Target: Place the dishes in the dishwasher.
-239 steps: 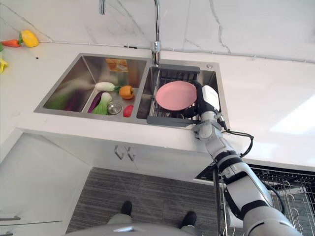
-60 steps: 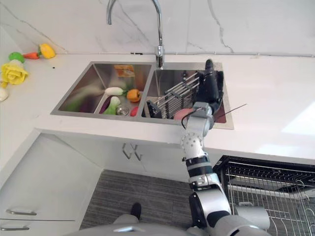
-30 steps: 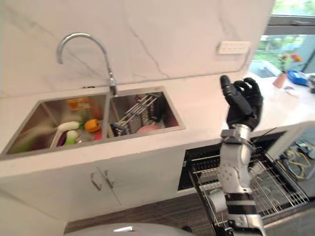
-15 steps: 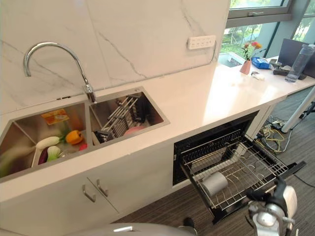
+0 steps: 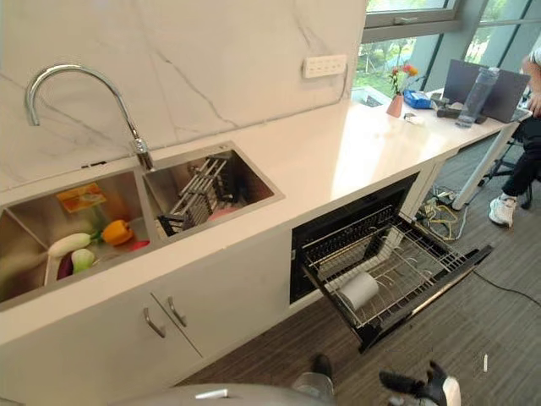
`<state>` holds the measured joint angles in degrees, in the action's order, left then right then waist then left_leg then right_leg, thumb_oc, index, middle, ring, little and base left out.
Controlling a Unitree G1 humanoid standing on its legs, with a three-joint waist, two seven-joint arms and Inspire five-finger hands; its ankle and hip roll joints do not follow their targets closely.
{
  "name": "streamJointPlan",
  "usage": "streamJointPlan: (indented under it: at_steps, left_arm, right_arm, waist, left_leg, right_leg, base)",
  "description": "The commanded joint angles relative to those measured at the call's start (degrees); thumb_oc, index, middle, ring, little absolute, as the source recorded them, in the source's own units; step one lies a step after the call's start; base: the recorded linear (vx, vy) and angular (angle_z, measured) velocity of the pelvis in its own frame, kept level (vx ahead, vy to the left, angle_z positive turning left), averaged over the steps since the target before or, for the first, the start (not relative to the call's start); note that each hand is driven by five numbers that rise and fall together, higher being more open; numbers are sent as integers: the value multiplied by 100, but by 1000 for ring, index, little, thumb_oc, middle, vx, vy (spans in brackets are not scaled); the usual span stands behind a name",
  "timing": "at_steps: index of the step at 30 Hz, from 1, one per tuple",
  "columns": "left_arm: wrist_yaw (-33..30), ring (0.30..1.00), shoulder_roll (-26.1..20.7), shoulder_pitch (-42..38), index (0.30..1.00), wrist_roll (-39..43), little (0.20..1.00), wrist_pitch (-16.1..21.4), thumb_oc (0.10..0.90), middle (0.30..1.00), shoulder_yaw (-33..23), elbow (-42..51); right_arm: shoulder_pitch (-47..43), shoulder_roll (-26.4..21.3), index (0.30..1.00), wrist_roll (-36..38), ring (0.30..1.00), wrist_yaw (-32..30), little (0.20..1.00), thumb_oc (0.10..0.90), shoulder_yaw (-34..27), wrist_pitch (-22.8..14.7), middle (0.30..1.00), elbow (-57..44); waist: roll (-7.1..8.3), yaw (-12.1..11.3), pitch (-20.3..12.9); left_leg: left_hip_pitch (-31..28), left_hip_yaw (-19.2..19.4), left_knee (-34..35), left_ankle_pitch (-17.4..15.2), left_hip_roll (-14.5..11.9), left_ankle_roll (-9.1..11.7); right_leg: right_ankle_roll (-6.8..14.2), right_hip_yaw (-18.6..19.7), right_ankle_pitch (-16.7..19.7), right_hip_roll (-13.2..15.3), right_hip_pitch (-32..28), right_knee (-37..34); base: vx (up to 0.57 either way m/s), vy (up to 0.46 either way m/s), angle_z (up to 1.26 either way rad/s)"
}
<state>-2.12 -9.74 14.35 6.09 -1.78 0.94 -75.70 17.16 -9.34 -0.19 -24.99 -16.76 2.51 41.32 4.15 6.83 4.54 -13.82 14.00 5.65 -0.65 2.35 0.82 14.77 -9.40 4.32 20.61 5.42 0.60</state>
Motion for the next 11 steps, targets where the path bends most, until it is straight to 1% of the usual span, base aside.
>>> streamJointPlan:
  at_steps: [1,5,6,7,8,9,10,11]
  left_arm:
    - [-15,900,405,-497,900,-28,900,138,800,900,-94,21]
    - [-15,900,406,-497,900,-28,900,138,800,900,-94,21]
    - [90,900,283,-538,900,-47,900,114,800,900,101,82]
    - [112,900,219,-539,900,-125,900,128,800,900,155,109]
    - [112,900,219,-539,900,-125,900,128,800,900,155,109]
    - [153,900,133,-538,900,-214,900,137,800,900,228,127]
    - [280,900,-137,-671,900,-533,900,108,800,900,439,124]
    - [281,900,-137,-679,900,-534,900,108,800,900,440,124]
  right_arm:
    - [-514,-243,900,830,900,-127,900,800,-100,-613,900,-533]
    - [-515,-243,900,830,900,-127,900,800,-100,-613,900,-533]
    - [-1382,-26,900,2965,900,727,900,800,323,-791,900,838]
    - [-1555,-155,900,3009,900,982,900,800,433,-729,900,1239]
    - [-1555,-155,900,3009,900,982,900,800,433,-729,900,1239]
    - [-1690,-273,900,2987,900,1210,900,800,602,-587,900,1611]
    - [-2057,-554,900,2779,900,1684,900,800,827,-288,900,2629]
    - [-2074,-562,900,2779,900,1697,900,800,821,-296,900,2649]
  waist:
    - [-182,103,294]
    - [-183,105,295]
    - [-67,-422,185]
    - [-17,-514,158]
    - [-17,-514,158]
    - [-14,-645,150]
    - [4,-937,183]
    - [19,-924,182]
  left_leg:
    - [-11,-357,-65,-893,335,-430]
    - [-12,-359,-65,-893,334,-430]
    - [70,-419,-65,-897,357,-344]
    - [138,-481,-65,-844,389,-330]
    - [138,-481,-65,-844,389,-330]
    - [162,-528,-70,-828,367,-314]
    - [264,-882,-113,-727,311,-287]
    - [284,-896,-110,-703,330,-291]
  right_leg:
    - [23,-199,1328,447,334,350]
    - [23,-201,1329,447,332,349]
    - [23,-1097,1579,829,199,255]
    - [23,-1279,1607,922,156,240]
    - [23,-1279,1607,922,156,240]
    - [23,-1418,1532,959,108,325]
    - [23,-1526,1449,1024,11,676]
    - [23,-1538,1468,1046,17,665]
  base:
    - [-37,37,-24]
    - [-21,-1,0]
    - [-116,-11,-19]
    - [-116,-11,-20]
    - [-42,-10,-10]
    - [-68,-55,43]
    - [-75,-54,63]
    - [-96,-76,95]
